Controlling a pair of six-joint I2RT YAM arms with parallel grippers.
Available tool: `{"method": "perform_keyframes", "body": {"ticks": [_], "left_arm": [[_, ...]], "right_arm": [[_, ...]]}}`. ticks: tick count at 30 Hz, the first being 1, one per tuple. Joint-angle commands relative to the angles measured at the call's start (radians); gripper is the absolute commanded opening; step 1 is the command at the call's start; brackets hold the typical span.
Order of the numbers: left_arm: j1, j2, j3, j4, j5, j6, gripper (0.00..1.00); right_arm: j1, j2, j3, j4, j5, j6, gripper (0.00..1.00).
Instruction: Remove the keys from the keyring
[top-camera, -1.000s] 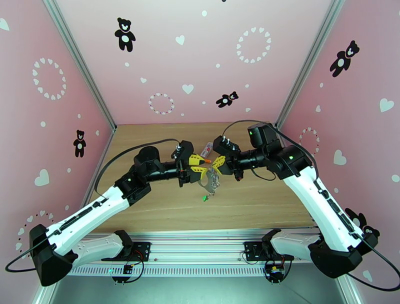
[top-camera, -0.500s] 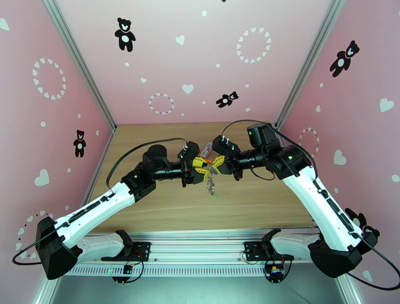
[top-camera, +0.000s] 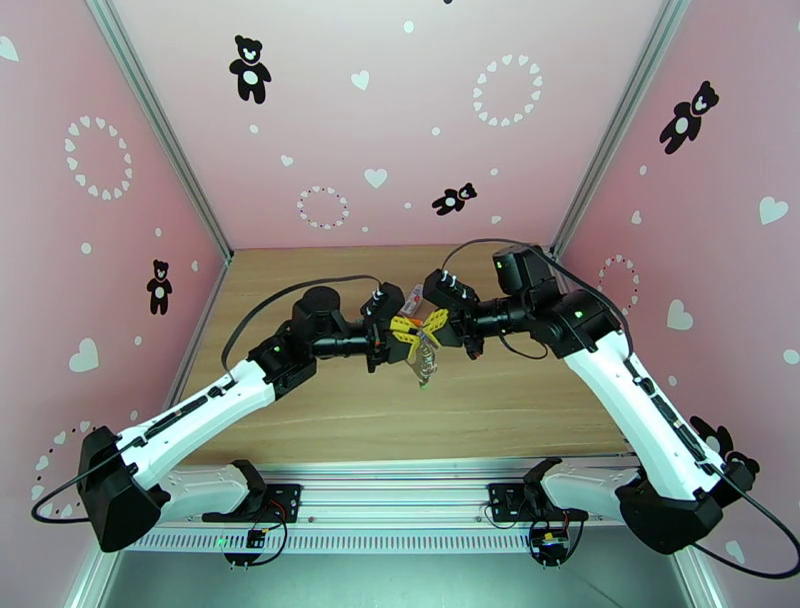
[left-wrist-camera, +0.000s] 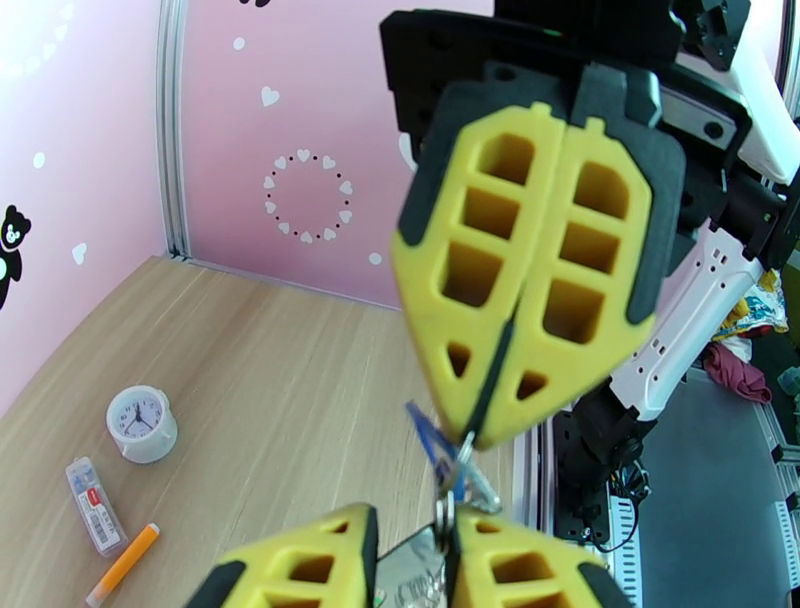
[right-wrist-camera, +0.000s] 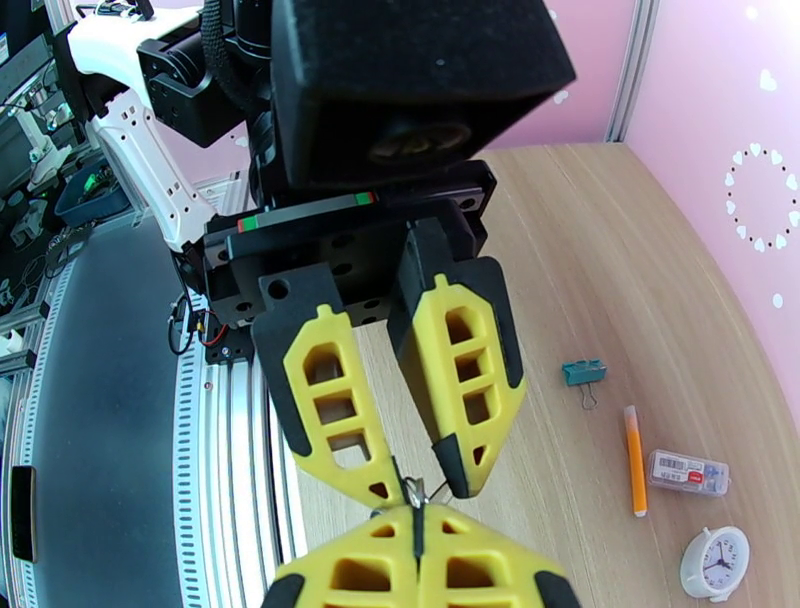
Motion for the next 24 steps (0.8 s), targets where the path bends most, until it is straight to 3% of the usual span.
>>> {"method": "perform_keyframes", "body": {"ticks": [1, 11, 24], "left_arm": [[0.003, 0.012, 0.031, -0.017, 0.01, 0.018, 0.19], [0.003, -0.041, 0.005, -0.011, -0.026, 0.064, 0.01], [0.003, -0.118, -0.057, 0.098, -0.013, 0.081, 0.0]], "right_arm": [[0.005, 0.002, -0.002, 0.024, -0.005, 0.006, 0.0], [0.003, -0.031, -0.011, -0.011, 0.046, -0.005, 0.0], [-0.022, -0.072, -0.04, 0.001, 0.07, 0.046, 0.0]]}}
